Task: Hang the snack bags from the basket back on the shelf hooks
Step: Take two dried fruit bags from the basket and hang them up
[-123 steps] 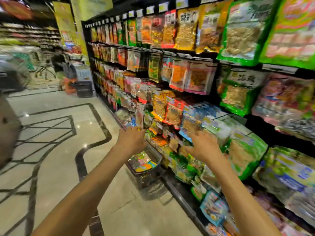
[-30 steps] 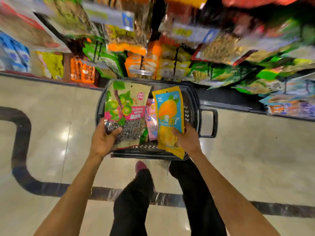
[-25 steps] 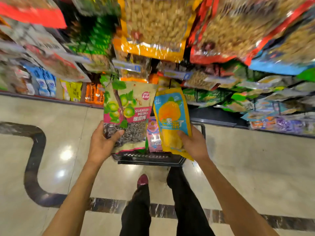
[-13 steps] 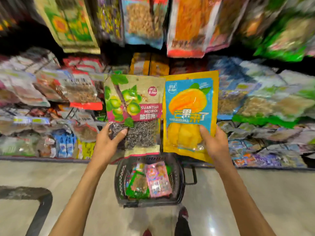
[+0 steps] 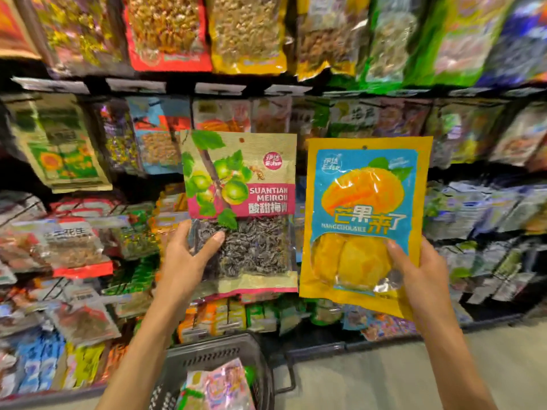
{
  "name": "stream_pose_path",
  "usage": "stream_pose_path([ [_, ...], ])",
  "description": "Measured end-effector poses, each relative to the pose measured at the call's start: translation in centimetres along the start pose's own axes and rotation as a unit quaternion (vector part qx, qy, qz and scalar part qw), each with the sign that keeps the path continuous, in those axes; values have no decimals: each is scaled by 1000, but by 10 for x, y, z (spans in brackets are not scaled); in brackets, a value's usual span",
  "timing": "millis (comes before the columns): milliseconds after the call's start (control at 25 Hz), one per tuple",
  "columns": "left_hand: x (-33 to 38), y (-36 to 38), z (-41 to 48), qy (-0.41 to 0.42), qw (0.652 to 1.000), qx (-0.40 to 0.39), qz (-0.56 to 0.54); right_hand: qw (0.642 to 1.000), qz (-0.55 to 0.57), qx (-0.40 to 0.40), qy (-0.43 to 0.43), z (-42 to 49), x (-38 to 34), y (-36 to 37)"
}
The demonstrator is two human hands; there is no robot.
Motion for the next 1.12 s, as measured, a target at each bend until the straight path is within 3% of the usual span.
stream_pose_path([
  [200,-3,94,-25,7,999,-51,3,996,54,-8,70,10,40,-94],
  [560,-18,223,-60,-12,999,-51,7,991,41,38,125,27,102,-232],
  [1120,-73,411,6,-1,994,-109,-12,983,38,93,151,145,187,-348],
])
Point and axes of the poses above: each hand's wrist, its own z-axis towards the middle knuckle, its own y-axis out of the palm, x = y × z, the point moved 5 cm from there along z, towards the middle knuckle, and after that the axes turned 14 degrees about -z, right-handed, at the moved point
